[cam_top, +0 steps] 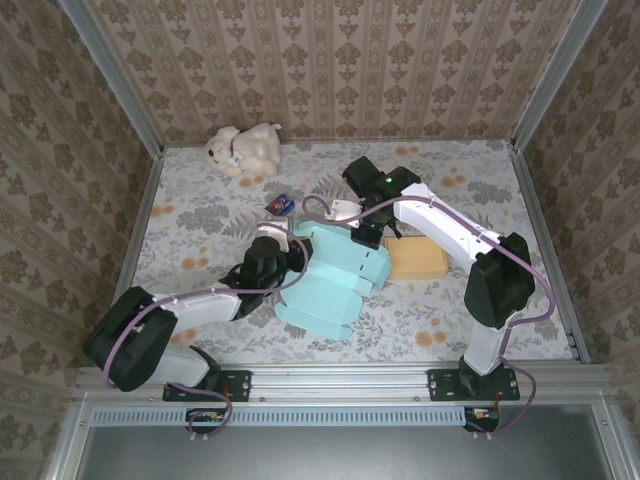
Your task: Fold the paper box
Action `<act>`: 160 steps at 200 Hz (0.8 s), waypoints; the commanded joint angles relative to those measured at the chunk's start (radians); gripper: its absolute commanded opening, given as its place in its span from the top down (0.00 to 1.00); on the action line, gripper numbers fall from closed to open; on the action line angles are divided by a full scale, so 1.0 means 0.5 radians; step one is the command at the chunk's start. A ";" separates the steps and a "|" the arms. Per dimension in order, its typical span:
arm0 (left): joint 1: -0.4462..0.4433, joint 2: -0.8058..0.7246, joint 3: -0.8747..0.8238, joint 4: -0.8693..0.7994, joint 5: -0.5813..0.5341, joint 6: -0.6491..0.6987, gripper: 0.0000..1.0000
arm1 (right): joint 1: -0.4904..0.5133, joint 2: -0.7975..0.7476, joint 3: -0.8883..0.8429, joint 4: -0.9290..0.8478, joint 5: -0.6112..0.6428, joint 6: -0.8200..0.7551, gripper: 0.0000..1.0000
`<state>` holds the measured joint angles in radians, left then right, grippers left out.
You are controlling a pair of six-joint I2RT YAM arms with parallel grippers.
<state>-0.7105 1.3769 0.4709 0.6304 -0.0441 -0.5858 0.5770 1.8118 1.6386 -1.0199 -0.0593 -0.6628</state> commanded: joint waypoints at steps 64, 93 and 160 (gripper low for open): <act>0.280 0.113 0.068 0.133 0.291 -0.141 0.79 | 0.009 -0.053 -0.102 0.023 0.012 -0.086 1.00; 0.352 0.058 0.061 0.103 0.339 -0.131 0.78 | 0.015 -0.037 -0.113 0.027 0.013 -0.102 1.00; 0.360 -0.154 0.096 -0.064 0.357 -0.006 0.78 | 0.038 0.005 -0.102 0.043 0.020 -0.116 1.00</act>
<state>-0.5350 1.3434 0.4843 0.6304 0.1272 -0.6239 0.5812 1.8080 1.5929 -0.9897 -0.0582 -0.6998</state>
